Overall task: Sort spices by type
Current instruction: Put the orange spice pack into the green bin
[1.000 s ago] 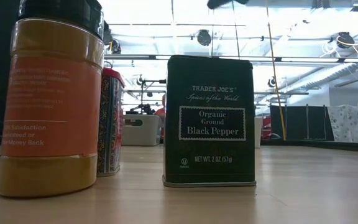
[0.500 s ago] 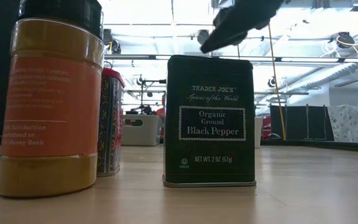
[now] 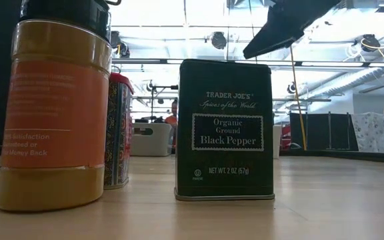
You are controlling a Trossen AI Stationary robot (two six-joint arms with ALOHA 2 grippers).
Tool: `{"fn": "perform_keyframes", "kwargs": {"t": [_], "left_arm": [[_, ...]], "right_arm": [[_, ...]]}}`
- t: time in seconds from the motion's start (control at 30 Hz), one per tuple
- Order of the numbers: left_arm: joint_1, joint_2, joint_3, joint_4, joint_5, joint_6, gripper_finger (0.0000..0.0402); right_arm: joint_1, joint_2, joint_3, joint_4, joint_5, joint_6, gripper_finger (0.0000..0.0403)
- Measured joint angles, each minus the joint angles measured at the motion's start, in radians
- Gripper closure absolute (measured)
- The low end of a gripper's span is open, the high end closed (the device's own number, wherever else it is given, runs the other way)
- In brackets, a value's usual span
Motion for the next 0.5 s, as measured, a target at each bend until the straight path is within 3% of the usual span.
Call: {"fn": "perform_keyframes", "kwargs": {"t": [0.2,0.37,0.5], "left_arm": [[-0.058,0.000,-0.019,0.106,0.159,-0.031,0.0398],[-0.178,0.022,-0.034,0.136,0.177,-0.118,0.0398],[-0.248,0.080,-0.035,0.171,0.117,-0.208,0.0398]], "right_arm": [[0.001,0.006,0.000,0.014,-0.020,0.039,0.0204],[0.000,0.010,0.000,0.015,-0.030,0.002,0.0204],[-0.001,0.011,0.000,0.020,-0.027,-0.047,0.0204]]}}
